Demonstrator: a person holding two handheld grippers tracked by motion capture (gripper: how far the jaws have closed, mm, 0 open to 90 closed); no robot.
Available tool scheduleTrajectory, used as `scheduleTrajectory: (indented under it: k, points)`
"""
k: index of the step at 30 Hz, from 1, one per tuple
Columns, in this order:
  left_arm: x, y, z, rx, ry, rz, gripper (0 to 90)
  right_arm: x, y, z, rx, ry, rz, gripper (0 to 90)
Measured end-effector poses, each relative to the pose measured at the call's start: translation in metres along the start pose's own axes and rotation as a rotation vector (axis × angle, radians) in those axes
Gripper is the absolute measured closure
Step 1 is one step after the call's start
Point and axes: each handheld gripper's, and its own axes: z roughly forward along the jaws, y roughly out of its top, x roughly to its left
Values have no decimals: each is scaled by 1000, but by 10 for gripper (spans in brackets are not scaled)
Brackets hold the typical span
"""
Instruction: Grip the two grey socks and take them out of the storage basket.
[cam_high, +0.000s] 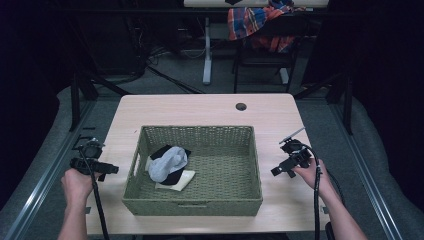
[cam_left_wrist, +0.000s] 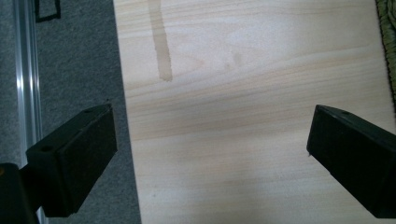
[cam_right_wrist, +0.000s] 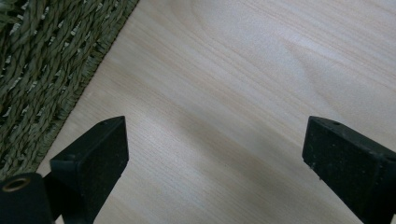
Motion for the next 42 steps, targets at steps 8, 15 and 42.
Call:
scheduleTrajectory:
  k: [8,15,42]
  points:
    - [-2,6,-15,-1,-8,-11,23,0,-1,0,-2,5,3,70]
    - [-5,17,-28,-3,-21,-8,13,-1,-4,-2,0,-7,19,71]
    - [-61,55,-97,-103,-54,161,0,0,-3,0,-3,-4,24,72]
